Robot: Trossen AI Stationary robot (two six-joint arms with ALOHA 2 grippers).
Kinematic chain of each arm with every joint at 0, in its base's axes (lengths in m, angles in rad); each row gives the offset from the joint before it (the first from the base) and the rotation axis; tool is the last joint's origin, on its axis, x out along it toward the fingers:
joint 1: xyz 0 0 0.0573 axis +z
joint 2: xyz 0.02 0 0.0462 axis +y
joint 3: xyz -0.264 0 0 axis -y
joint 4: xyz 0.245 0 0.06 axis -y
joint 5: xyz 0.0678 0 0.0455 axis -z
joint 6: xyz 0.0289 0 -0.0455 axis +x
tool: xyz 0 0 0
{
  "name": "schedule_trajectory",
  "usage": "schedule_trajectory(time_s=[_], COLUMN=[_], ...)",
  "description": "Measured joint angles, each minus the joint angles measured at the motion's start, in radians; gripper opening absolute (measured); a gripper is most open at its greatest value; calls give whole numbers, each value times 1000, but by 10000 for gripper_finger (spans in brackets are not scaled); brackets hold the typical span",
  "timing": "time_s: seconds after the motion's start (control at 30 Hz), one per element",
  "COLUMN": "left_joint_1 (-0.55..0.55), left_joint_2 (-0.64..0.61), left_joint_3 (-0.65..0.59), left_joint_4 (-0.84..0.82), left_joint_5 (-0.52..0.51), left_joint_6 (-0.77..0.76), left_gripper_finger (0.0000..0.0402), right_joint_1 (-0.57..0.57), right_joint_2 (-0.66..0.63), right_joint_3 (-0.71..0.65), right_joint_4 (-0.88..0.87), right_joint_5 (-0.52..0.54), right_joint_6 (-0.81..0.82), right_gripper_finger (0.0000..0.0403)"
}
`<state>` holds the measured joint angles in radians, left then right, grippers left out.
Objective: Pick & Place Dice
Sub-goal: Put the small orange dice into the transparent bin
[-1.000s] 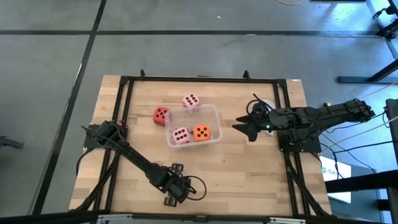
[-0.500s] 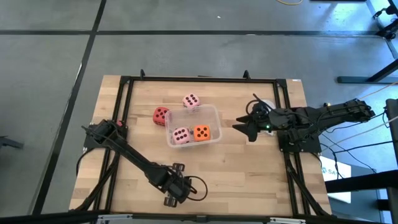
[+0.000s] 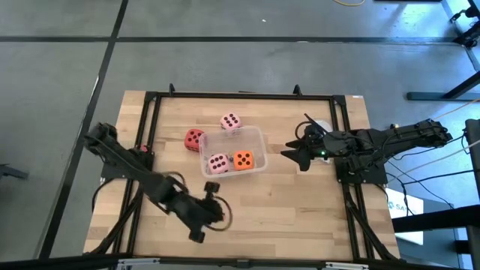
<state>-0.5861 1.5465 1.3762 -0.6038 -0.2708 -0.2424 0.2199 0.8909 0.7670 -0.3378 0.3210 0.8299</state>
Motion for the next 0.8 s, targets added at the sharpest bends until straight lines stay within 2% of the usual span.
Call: schedule_trajectory(time_s=[0.13,0.23,0.3,0.37,0.47,0.63,0.8], left_joint_1=[4,28,57,94,168,344,510], left_joint_2=[-101,-163,-201,-233,-263,-280,-272], left_joint_3=[0,0,0,0,0,0,0], left_joint_4=[32,40,55,65,52,-13,-81], left_joint_5=[-156,-307,-357,-359,-303,-75,79], left_joint_6=[55,20,-4,1,-3,-50,-44], left_gripper_finger=[6,6,6,6,6,6,6], right_joint_1=[0,0,0,0,-1,-5,-5], right_joint_2=[0,0,0,0,0,0,0], right_joint_3=[0,0,0,0,0,0,0], right_joint_4=[0,0,0,0,0,0,0], right_joint_5=[0,1,3,4,4,4,20], right_joint_6=[0,-3,-11,-33,-81,-113,-113], right_gripper_finger=[285,285,285,285,285,285,285])
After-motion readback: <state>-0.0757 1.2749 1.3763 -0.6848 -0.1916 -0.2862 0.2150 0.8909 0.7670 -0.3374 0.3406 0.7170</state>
